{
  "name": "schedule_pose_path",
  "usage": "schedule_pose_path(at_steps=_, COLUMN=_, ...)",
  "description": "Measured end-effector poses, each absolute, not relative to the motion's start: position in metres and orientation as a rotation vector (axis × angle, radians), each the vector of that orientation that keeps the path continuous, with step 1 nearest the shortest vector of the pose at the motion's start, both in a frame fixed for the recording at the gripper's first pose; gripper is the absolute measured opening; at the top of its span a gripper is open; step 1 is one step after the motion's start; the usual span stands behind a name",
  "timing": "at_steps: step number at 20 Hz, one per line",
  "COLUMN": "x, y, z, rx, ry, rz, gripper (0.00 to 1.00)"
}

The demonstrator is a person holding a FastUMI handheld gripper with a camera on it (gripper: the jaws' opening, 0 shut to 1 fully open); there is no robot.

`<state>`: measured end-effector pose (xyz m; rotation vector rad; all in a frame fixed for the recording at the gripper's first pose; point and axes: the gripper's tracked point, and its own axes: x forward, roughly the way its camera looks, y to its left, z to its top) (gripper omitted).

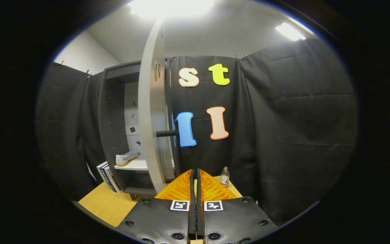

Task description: Open the shoe cabinet door, grab the shoes and put them into the shoe cabinet, then close the shoe cabinet door.

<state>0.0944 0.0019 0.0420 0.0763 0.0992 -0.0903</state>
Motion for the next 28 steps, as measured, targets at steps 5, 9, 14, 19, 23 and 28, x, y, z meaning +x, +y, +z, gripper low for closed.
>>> schedule_pose_path(at_steps=5, x=0.087, y=0.006, z=0.040, rx=0.033, ry=0.110, rz=-0.061, gripper=0.02)
schedule_pose_path(at_steps=9, x=0.084, y=0.029, z=0.038, rx=0.027, ry=0.122, rz=0.027, gripper=0.02)
schedule_pose_path(at_steps=14, x=0.079, y=0.052, z=0.028, rx=-0.011, ry=0.175, rz=0.169, gripper=0.22)
schedule_pose_path(at_steps=19, x=0.070, y=0.077, z=0.011, rx=0.005, ry=0.269, rz=0.241, gripper=0.70)
schedule_pose_path(at_steps=23, x=0.078, y=0.092, z=-0.021, rx=-0.019, ry=0.362, rz=0.257, gripper=0.98)
schedule_pose_path(at_steps=28, x=0.110, y=0.117, z=-0.101, rx=0.018, ry=0.526, rz=0.255, gripper=0.99)
